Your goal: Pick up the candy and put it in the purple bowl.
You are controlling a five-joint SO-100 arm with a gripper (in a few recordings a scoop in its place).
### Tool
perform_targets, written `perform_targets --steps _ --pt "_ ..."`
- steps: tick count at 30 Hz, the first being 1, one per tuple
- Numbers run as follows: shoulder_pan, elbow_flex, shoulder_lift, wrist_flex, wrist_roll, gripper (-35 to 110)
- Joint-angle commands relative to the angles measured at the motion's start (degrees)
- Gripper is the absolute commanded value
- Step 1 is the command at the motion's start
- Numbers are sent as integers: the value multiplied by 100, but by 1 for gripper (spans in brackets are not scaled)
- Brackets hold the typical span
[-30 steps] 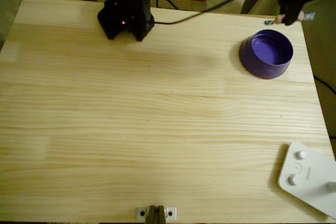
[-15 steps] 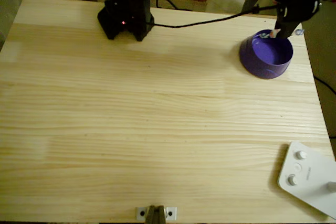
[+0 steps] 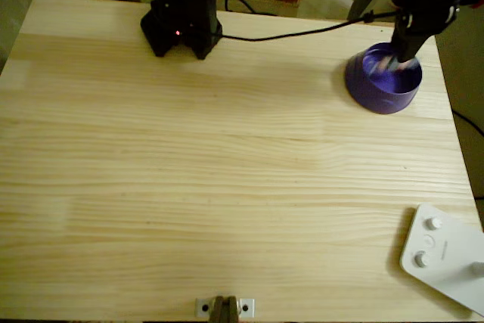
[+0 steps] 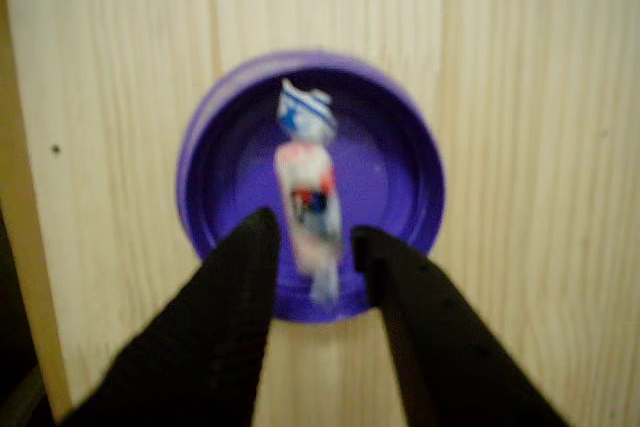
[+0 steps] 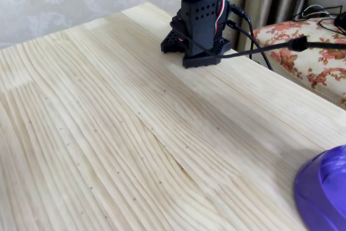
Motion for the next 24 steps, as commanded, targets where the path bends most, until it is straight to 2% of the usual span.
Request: perform_targets --steps 1,3,18,21,24 --pt "-53 -475 246 114 -44 18" --pt "-44 -448 255 123 -44 27" --pt "53 -105 809 185 -44 28" --pt "114 9 1002 193 -44 13" --pt "176 79 1257 193 -26 5"
